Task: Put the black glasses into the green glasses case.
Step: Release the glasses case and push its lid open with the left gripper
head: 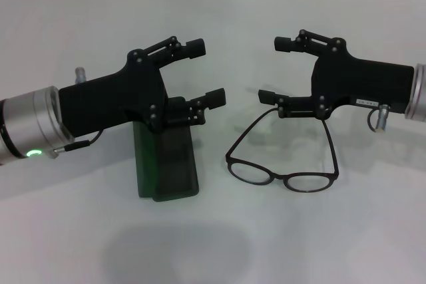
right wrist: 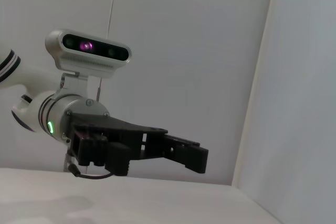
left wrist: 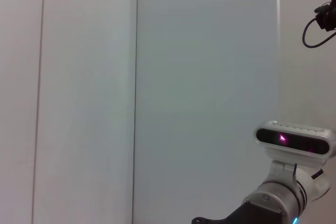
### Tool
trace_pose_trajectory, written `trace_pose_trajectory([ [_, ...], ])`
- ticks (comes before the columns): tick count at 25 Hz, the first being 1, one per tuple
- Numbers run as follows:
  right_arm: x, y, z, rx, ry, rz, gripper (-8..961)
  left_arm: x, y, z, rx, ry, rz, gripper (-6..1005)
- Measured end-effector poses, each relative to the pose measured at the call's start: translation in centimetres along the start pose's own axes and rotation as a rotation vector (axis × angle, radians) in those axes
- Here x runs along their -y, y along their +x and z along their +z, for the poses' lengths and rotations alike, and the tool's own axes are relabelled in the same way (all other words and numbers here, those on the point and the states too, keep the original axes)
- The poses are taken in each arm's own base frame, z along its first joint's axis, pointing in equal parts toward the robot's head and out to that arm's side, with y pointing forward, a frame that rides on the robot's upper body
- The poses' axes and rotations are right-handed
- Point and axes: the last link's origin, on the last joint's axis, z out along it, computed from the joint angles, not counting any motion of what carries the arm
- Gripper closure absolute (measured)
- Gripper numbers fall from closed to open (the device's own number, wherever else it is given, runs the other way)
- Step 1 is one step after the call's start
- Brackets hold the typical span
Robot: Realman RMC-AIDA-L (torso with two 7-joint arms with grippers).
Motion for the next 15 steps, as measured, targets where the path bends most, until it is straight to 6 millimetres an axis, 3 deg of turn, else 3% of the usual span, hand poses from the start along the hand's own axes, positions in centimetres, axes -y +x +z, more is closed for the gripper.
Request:
trace_pose_trajectory([
  [15, 0.29, -0.09, 0.17, -0.003, 0.012, -0.023, 82, 0.36, 0.47, 0.12, -0.024, 0.014, -0.002, 124],
])
